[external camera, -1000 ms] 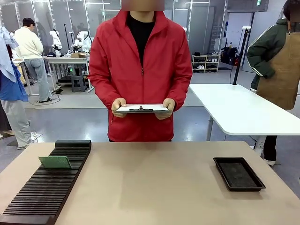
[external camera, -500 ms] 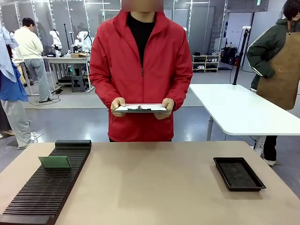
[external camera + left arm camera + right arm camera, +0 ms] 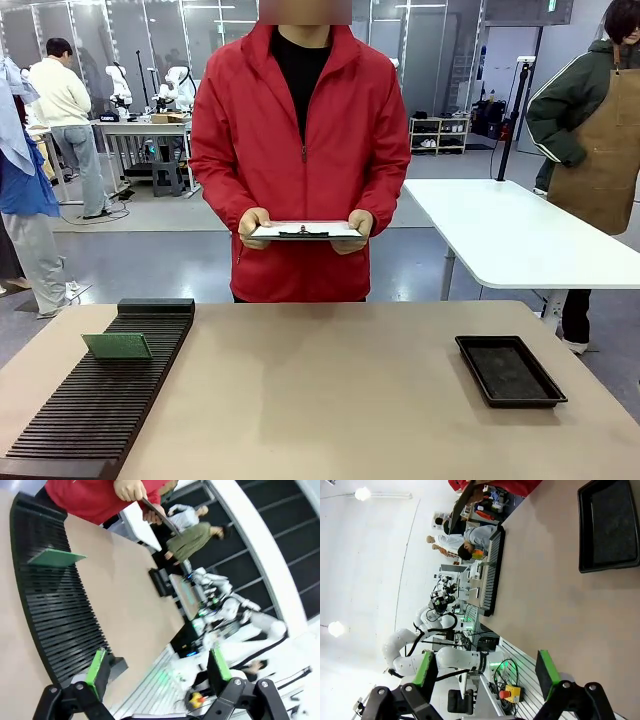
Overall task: Inspect the PCB.
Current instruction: Pick up the Blank PCB and present it to the human.
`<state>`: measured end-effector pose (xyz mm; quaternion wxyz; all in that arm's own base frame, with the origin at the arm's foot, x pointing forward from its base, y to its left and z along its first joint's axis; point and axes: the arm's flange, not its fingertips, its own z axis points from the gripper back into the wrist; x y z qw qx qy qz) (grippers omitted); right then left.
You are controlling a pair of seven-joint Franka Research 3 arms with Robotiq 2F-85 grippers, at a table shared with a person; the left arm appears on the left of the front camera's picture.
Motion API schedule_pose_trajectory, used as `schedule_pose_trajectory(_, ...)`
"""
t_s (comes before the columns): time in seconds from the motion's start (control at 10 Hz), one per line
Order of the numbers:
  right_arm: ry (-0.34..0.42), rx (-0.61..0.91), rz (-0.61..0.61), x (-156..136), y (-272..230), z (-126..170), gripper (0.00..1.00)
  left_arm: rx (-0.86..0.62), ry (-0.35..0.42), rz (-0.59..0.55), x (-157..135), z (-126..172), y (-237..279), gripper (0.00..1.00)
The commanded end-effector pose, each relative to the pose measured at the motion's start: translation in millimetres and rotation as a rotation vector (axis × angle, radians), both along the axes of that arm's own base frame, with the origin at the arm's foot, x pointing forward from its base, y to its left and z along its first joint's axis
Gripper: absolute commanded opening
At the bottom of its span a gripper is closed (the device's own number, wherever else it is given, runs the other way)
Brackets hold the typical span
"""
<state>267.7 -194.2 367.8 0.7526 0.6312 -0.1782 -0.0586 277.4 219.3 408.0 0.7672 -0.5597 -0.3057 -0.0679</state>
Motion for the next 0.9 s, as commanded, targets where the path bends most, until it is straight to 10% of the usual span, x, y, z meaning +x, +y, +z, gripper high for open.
schedule_pose_trajectory(0.0, -0.005, 0.011, -0.001, -1.2, 0.3, 0.8, 1.00, 0.227, -0.123, -0.031, 5.0, 28.8, -19.6, 1.00)
schedule_pose_trajectory(0.3, -0.005, 0.011, -0.001, -1.2, 0.3, 0.8, 1.00, 0.699, -0.422, -0.159, 34.4, 59.7, -81.3, 1.00)
schedule_pose_trajectory(0.8, -0.005, 0.011, -0.001, -1.2, 0.3, 0.8, 1.00, 1.005, -0.622, -0.339, 95.6, 46.0, -170.0, 1.00)
